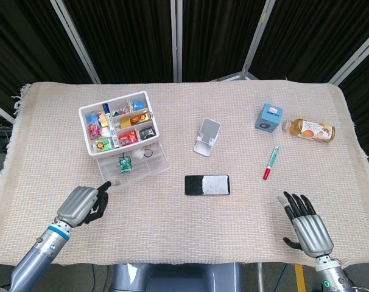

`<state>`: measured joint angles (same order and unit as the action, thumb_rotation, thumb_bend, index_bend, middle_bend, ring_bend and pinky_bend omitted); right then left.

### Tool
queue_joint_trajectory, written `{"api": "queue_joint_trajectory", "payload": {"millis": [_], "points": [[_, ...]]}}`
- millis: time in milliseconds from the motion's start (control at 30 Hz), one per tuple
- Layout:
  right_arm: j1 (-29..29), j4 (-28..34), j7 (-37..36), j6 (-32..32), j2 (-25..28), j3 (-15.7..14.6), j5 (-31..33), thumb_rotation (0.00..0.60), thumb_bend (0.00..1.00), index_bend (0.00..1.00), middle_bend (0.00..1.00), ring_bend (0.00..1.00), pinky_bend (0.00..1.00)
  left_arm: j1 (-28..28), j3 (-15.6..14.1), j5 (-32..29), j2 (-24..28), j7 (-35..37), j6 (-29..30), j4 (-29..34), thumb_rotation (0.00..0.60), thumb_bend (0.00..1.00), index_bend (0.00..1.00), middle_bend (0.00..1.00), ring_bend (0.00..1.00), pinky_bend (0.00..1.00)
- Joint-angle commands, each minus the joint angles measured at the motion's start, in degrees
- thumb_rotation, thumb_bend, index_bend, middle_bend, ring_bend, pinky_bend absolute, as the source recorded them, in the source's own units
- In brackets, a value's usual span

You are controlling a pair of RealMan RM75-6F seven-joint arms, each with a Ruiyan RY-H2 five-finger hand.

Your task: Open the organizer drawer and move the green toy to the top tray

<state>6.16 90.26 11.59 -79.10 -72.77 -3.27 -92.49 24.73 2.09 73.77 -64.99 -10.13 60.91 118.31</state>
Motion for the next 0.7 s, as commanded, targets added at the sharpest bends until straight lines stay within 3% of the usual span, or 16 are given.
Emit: {"api": "queue_joint_trajectory", "payload": {"millis": [33,500,700], "points": [[0.0,0.0,0.1,-0.1,-0.1,0.0,-0.1,0.600,0.02,0.00,0.00,0.00,0.00,-0.3,-0.5,1.1,0.3,0.4,0.3,0.4,0.600,0.94,0.21,0.66,0.67,0.60],[0.0,-0.2,0.4,0.1,-0.4,-0.2,-0.1,0.600,0.02,0.00,0.00,0.00,0.00,-1.5,-2.5,6.2,1.2,2.3,1.5,0.8,0.600,0.94,0.22,0.66,0.67,0.60],[0.0,-0.3,0.7,0.2,-0.5,-0.3,-0.2,0.600,0.02,0.00,0.00,0.00,0.00,-1.9,-2.6,7.2,1.0,2.4,2.6,0.0,0.600,0.94,0.16,0.66,0.67,0.60]]}}
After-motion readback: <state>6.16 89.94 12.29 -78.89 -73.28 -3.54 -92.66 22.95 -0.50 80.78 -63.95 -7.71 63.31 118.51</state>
